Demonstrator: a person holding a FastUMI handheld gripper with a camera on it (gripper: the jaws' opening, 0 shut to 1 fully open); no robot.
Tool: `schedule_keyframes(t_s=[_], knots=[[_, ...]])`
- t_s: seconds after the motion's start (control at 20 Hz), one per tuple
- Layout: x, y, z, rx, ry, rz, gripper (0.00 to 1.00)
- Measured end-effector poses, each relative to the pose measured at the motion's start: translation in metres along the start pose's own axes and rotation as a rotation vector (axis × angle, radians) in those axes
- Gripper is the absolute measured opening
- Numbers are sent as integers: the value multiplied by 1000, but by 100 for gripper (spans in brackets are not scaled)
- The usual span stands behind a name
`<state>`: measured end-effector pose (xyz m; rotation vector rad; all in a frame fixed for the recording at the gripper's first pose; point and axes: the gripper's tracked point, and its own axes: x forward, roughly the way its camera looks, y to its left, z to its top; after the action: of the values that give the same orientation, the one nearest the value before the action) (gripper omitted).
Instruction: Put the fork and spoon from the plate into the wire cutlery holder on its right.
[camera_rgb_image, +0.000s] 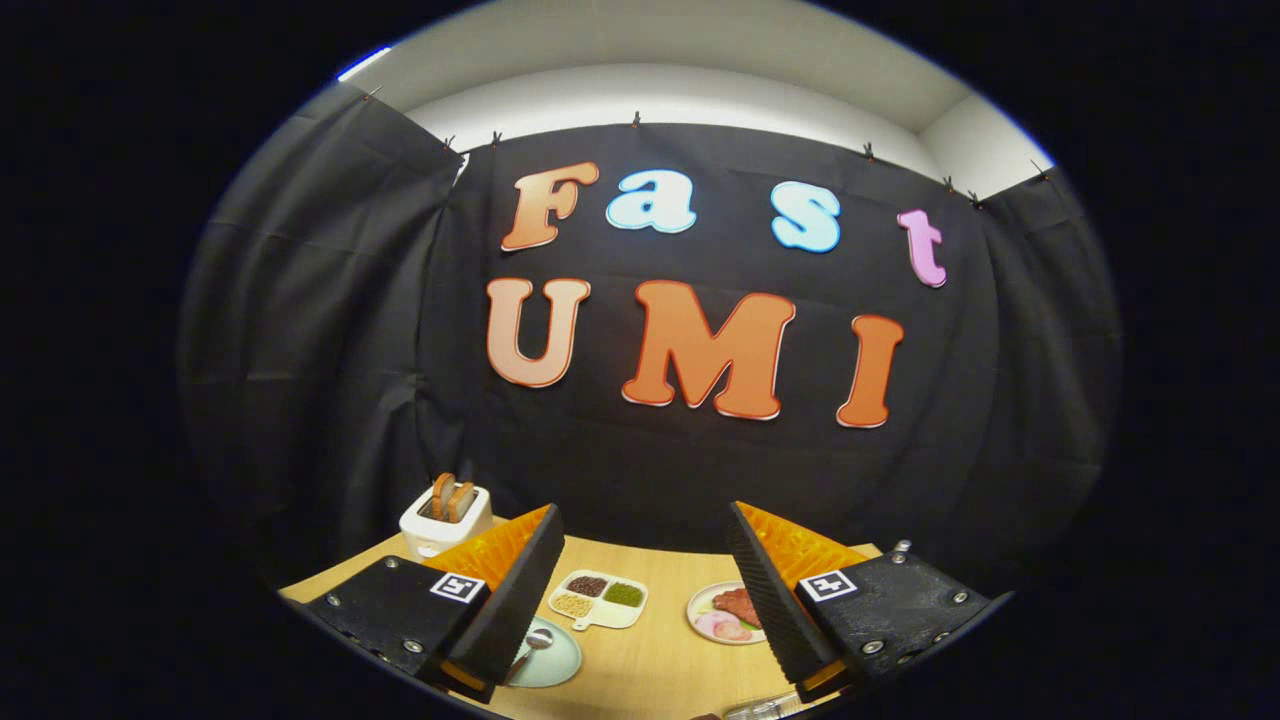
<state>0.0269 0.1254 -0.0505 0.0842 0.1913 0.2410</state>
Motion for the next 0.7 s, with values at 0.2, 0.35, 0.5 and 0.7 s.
schedule_keyframes(t_s=[0.2,0.35,0.5,0.7], knots=[[23,45,-34,14,135,81,98],[35,74,-64,36,268,127,98],[38,93,-104,74,449,157,98],[38,102,-155,84,692,161,98]])
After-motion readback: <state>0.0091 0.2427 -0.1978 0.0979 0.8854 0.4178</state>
